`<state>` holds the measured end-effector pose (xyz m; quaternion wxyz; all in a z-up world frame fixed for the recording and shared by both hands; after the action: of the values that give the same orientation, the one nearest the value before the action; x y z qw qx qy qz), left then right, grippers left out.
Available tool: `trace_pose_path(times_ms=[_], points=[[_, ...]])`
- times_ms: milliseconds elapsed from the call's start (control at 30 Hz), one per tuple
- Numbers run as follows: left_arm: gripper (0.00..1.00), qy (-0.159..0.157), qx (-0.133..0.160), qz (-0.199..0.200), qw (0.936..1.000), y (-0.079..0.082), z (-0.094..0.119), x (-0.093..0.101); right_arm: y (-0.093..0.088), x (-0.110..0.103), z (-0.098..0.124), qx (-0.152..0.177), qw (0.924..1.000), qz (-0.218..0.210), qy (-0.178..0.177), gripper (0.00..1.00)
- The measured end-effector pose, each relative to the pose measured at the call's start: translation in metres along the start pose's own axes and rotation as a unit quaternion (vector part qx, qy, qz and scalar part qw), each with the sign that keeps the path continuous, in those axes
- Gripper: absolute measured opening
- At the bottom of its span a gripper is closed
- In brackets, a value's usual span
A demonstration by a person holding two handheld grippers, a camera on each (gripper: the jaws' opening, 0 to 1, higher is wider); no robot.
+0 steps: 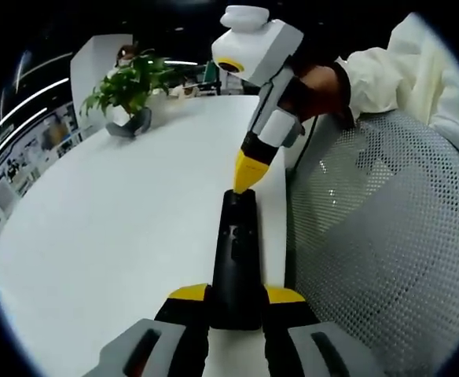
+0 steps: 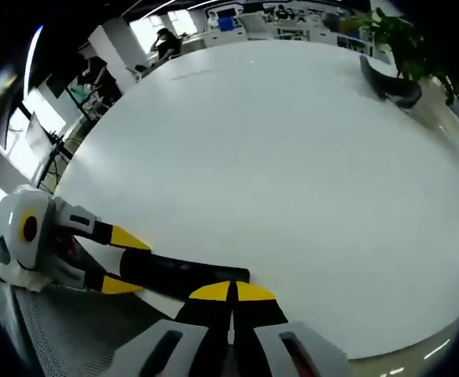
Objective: Press the specified remote control buttons in sequence, fully releasing each button before pressing the next.
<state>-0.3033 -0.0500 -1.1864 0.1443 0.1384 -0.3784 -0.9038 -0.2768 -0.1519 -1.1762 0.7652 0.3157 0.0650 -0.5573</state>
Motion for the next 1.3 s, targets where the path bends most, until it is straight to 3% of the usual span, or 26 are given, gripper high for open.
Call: trace_pose_path(times_ms=[333,700,867,1133,1200,1300], points=[[0.24,-0.002,0.002,-0.001,1.0,0.0,0.0,0.0,0.0,-0.002,0.0,-0.001,1.0,-0.003,0.003,0.0],[0.24,-0.001,0.002,-0.001,1.0,0.001,0.0,0.0,0.002,-0.015,-0.003,0.001,0.9992,0.003,0.039,0.0],[0.24,-0.002,0.002,0.0,1.0,0.001,0.0,-0.001,0.003,-0.012,-0.005,-0.002,0.9995,0.014,0.028,0.0],[0.24,0.0,0.002,0.004,1.0,0.001,0.0,-0.001,0.001,-0.013,-0.007,-0.019,0.9966,0.08,-0.008,0.0],[0.25,0.0,0.002,0.005,1.0,0.001,0.0,-0.001,0.002,-0.011,-0.006,-0.015,0.9974,0.07,-0.004,0.0],[0.25,0.001,0.003,0.006,1.0,0.001,-0.001,-0.001,0.002,-0.01,-0.006,-0.001,0.9997,0.017,0.02,0.0]])
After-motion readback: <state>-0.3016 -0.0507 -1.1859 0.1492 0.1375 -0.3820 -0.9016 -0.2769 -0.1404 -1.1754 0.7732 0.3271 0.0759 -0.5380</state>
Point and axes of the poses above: the point that each gripper's makers call its tool centre point, and the gripper's own axes: z roughly backward along the fingers, x roughly to its right, y roughly out of its top, the point moved 1 cm from there along z, roughly backward along the fingers, and after that the axes turned 12 degrees about y, right-handed, at the moved point
